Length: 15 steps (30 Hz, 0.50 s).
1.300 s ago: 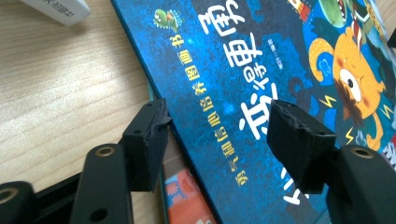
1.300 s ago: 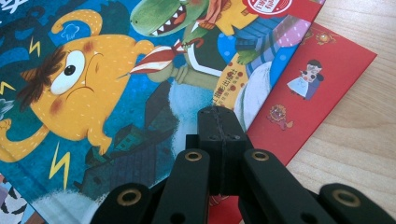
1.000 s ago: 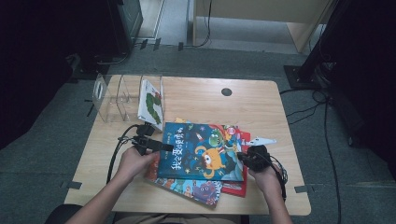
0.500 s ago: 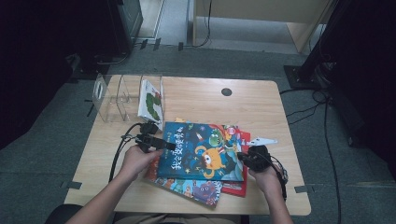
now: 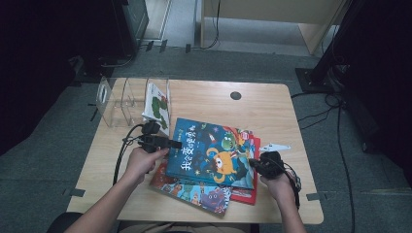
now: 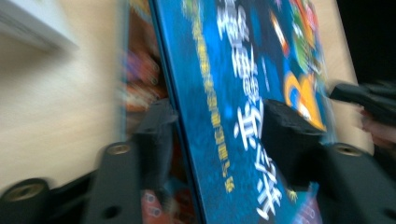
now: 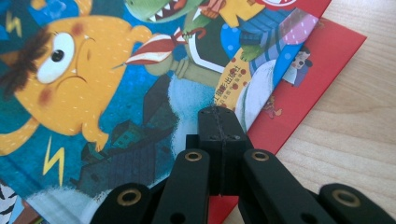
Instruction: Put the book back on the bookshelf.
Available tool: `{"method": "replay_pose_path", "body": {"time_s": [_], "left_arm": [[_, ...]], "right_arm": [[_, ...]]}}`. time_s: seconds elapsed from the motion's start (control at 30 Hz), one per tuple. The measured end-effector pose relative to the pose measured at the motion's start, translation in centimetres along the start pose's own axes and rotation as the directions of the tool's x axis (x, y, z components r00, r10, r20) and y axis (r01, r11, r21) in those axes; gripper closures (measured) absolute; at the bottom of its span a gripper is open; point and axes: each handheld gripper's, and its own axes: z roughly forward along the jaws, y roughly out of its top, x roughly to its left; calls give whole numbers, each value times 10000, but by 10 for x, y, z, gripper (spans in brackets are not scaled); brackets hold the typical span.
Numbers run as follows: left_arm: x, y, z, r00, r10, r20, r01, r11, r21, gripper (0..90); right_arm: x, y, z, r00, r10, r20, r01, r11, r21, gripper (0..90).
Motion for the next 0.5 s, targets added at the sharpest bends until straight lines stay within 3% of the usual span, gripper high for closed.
{"method": "replay_pose_path", "body": {"time_s": [0.07, 0.1, 0.13, 0.17, 0.23, 0.43, 0.5], "left_arm": [[-5, 0, 9, 9993, 299, -226, -292, 9990, 331, 469], [-6, 0, 14, 9994, 200, 290, -216, 9982, 553, 492], [-8, 0, 17, 9992, 176, 345, -200, 9975, 680, 493], [-9, 1, 17, 9992, 238, 318, -260, 9972, 706, 472], [-7, 3, 13, 9974, 128, 712, -181, 9971, 737, 512], [-15, 10, 4, 9974, 357, 626, -412, 9952, 891, 573], [-16, 13, 1, 9953, 386, 887, -467, 9947, 913, 594]], "right_arm": [[0, 0, 0, 10000, 2, -23, -2, 10000, 28, 900], [0, 0, 0, 10000, -18, 7, 18, 10000, -12, 900], [0, 0, 0, 10000, -91, 37, 91, 10000, -16, 900], [1, 0, 0, 9998, -190, 61, 190, 9998, 8, 900], [1, 0, 0, 9997, -236, 75, 236, 9997, -27, 900], [-2, -2, 0, 9996, -274, -60, 273, 9995, -133, 900], [-3, -2, -1, 9997, -223, -132, 220, 9996, -186, 900]]}}
